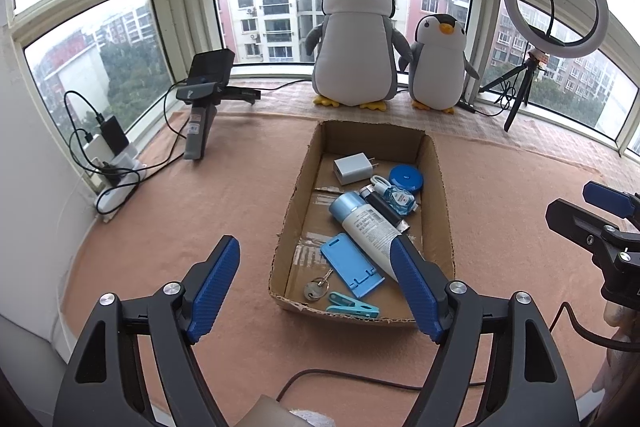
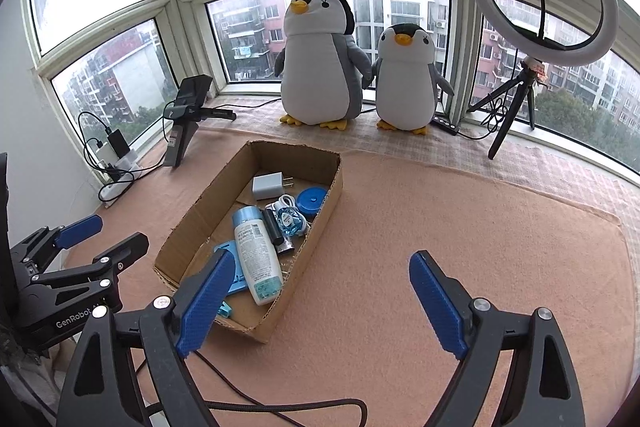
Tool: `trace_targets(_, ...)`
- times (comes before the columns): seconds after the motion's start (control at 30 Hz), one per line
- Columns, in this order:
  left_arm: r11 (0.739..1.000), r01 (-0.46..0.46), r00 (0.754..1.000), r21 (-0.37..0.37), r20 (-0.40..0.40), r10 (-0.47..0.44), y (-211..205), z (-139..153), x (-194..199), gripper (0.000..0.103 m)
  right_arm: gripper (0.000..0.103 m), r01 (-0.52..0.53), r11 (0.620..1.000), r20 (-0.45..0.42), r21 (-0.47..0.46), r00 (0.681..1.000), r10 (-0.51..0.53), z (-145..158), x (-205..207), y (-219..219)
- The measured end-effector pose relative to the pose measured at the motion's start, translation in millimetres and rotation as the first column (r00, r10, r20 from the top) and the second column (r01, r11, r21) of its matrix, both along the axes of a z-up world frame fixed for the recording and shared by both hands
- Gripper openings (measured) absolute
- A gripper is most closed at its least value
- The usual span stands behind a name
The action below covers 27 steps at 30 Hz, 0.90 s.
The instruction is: Organize rigid objects
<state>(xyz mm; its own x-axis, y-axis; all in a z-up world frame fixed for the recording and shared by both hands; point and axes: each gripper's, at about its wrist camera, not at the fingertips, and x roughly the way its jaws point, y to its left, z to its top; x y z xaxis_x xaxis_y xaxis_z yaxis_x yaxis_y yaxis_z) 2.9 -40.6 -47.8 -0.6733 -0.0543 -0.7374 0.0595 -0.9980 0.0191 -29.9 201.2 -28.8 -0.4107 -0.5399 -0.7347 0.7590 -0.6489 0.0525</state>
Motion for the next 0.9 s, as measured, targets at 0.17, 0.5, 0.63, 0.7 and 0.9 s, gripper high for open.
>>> trace_targets(0.17,1.0,0.001,1.0,0.003,0.002,-0.001,-0.3,0.7,0.0,0.078,0.086,0.001,1.0,0.003,0.0,1.0,-0.001,-0.9,-0.9,0.4)
trace_targets(0.5,1.0,0.005,1.0,0.004,0.01,-0.005,1.3,-1.5,-2.0,0.078,0.086,0.0,1.0,0.009,0.009,1.0,0.0,-2.1,-3.1,-0.5)
trace_targets(0.63,1.0,0.004,1.0,0.005,0.012,-0.004,1.4,-1.9,-2.6,0.078,0.086,0.001,1.0,0.01,0.015,1.0,-0.002,-3.1,-3.6,-1.3)
trace_targets(0.7,1.0,0.005,1.0,0.006,0.013,-0.005,1.3,-2.5,-2.7,0.078,0.086,0.002,1.0,0.014,0.016,1.0,-0.002,-3.8,-3.7,-1.3)
trace_targets(0.9,1.0,0.006,1.0,0.007,0.014,-0.006,1.6,-3.9,-3.3,0.078,0.087,0.002,1.0,0.013,0.019,1.0,-0.002,-4.2,-3.5,-2.0)
